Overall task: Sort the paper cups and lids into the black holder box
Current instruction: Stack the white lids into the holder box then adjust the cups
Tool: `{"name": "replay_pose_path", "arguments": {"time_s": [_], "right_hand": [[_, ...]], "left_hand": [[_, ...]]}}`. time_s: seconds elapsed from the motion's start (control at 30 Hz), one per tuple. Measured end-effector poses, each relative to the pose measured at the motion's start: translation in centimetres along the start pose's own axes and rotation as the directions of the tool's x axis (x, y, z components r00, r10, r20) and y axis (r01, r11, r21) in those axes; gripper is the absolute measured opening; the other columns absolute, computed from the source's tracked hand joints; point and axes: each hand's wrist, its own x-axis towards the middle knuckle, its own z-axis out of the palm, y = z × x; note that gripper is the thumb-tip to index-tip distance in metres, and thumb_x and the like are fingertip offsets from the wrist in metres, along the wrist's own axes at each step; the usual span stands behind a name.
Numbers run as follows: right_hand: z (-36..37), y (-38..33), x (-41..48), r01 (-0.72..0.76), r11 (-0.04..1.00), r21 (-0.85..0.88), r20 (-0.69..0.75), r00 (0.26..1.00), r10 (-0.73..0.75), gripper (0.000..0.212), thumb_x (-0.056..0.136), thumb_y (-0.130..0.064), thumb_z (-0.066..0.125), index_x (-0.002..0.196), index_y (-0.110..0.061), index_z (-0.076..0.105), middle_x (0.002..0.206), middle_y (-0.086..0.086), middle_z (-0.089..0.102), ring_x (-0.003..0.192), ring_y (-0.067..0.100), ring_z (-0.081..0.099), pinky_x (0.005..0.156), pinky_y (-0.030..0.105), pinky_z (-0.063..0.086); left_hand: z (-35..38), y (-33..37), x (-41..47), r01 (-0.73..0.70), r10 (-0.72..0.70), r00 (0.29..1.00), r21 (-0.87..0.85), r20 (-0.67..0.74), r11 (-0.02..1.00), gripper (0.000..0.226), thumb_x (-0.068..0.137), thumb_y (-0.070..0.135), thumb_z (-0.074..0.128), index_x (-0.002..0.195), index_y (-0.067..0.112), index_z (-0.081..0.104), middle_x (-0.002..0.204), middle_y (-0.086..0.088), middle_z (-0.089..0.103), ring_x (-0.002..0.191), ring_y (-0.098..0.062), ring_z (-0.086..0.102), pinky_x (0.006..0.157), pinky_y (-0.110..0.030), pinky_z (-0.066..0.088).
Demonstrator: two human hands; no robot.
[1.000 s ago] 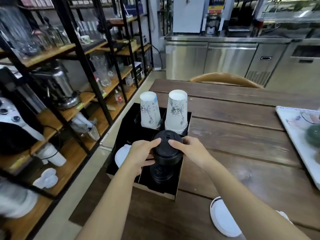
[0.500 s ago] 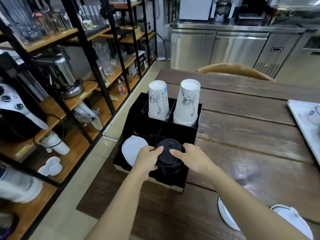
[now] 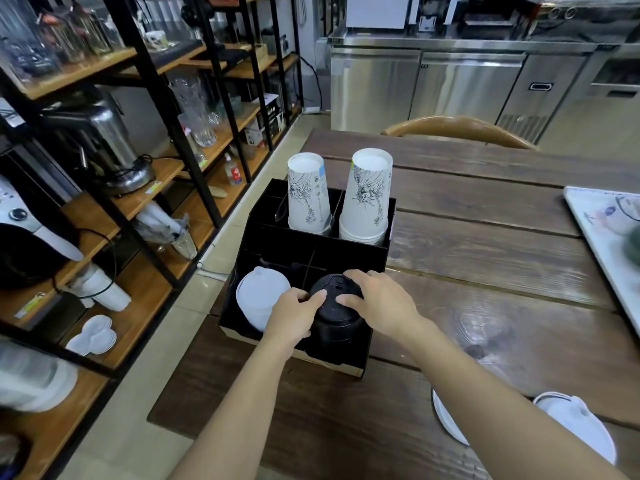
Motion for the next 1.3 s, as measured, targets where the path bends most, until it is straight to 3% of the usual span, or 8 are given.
{"name": "replay_pose_path", "arguments": {"time_s": [0.1, 0.23, 0.4, 0.57, 0.7, 0.87, 1.07, 1.3], "right_hand": [[0.1, 0.3, -0.2, 0.029, 0.996, -0.09, -0.005, 1.0, -0.03, 0.056, 0.094, -0.047, 0.043, 0.142, -0.02, 0.034, 0.126, 0.013, 0.055, 0.119, 0.032, 0.049, 0.095, 0.042, 0.042], [-0.4, 0.9, -1.1, 0.036, 0.992, 0.122, -0.102, 0.995, -0.024, 0.063, 0.093, -0.048, 0.043, 0.144, -0.014, 0.028, 0.139, 0.01, 0.046, 0.13, 0.029, 0.042, 0.105, 0.042, 0.038], [-2.2, 4.3, -2.3, -0.031, 0.979, 0.202, -0.26, 0.962, 0.084, 0.049, 0.093, -0.041, 0.047, 0.132, -0.011, 0.043, 0.128, 0.011, 0.053, 0.122, 0.029, 0.048, 0.097, 0.041, 0.041], [-1.9, 9.6, -5.1, -0.152, 0.966, 0.211, -0.232, 0.952, 0.2, 0.055, 0.092, -0.038, 0.052, 0.139, -0.014, 0.037, 0.134, 0.012, 0.05, 0.125, 0.029, 0.046, 0.1, 0.041, 0.041], [-0.4, 13.8, -8.1, -0.262, 0.943, 0.206, -0.092, 0.954, 0.285, 0.072, 0.09, -0.042, 0.053, 0.148, -0.016, 0.018, 0.144, 0.014, 0.041, 0.131, 0.031, 0.039, 0.107, 0.045, 0.035], [2.0, 17.0, -11.9, -0.357, 0.922, 0.148, 0.085, 0.934, 0.348, 0.073, 0.087, -0.044, 0.054, 0.147, -0.019, 0.02, 0.149, 0.005, 0.038, 0.133, 0.028, 0.036, 0.108, 0.043, 0.031], [4.4, 18.1, -14.4, -0.436, 0.899, 0.025, 0.185, 0.886, 0.425, 0.061, 0.087, -0.046, 0.054, 0.134, -0.009, 0.041, 0.155, 0.009, 0.02, 0.143, 0.027, 0.015, 0.111, 0.045, 0.022], [5.4, 17.6, -14.7, -0.462, 0.876, 0.136, 0.13, 0.885, 0.447, 0.05, 0.082, -0.04, 0.06, 0.118, -0.006, 0.051, 0.135, 0.007, 0.038, 0.128, 0.028, 0.033, 0.099, 0.037, 0.03]], "left_hand": [[-0.2, 0.1, 0.3, 0.009, -0.009, 1.0, 0.075, -0.001, 0.997, 0.035, 0.09, 0.039, 0.054, 0.11, 0.01, 0.057, 0.106, -0.005, 0.064, 0.099, -0.024, 0.061, 0.087, -0.041, 0.054], [-0.2, 1.2, 0.1, -0.031, 0.039, 0.998, 0.157, -0.045, 0.987, 0.045, 0.089, 0.037, 0.056, 0.125, 0.01, 0.053, 0.126, -0.006, 0.059, 0.113, -0.024, 0.055, 0.092, -0.034, 0.045], [2.5, 4.3, -2.2, -0.311, 0.395, 0.887, 0.326, -0.238, 0.893, 0.042, 0.093, 0.03, 0.051, 0.131, 0.013, 0.048, 0.136, -0.008, 0.049, 0.126, -0.024, 0.045, 0.1, -0.035, 0.037], [9.5, 4.3, -5.0, -0.575, 0.588, 0.807, 0.3, 0.054, 0.761, 0.052, 0.092, 0.028, 0.054, 0.14, 0.017, 0.038, 0.147, -0.001, 0.039, 0.137, -0.015, 0.031, 0.112, -0.028, 0.024], [14.0, 1.6, -5.1, -0.503, 0.384, 0.858, 0.412, 0.341, 0.759, 0.077, 0.09, 0.042, 0.053, 0.151, 0.024, 0.008, 0.161, 0.002, 0.004, 0.147, -0.016, 0.0, 0.12, -0.038, 0.008], [17.3, -1.7, -5.0, -0.384, 0.062, 0.877, 0.617, 0.477, 0.687, 0.099, 0.083, 0.052, 0.058, 0.15, 0.019, -0.007, 0.16, -0.004, -0.012, 0.147, -0.024, -0.011, 0.118, -0.04, 0.003], [19.4, -4.6, -5.8, -0.375, -0.004, 0.894, 0.752, 0.449, 0.542, 0.076, 0.077, 0.051, 0.064, 0.136, 0.012, 0.035, 0.141, -0.007, 0.029, 0.127, -0.027, 0.031, 0.103, -0.032, 0.03], [20.5, -5.1, -5.8, -0.228, -0.025, 0.944, 0.706, 0.328, 0.67, 0.082, 0.066, 0.043, 0.079, 0.127, 0.006, 0.04, 0.135, -0.006, 0.03, 0.124, -0.025, 0.031, 0.102, -0.033, 0.038]]}}
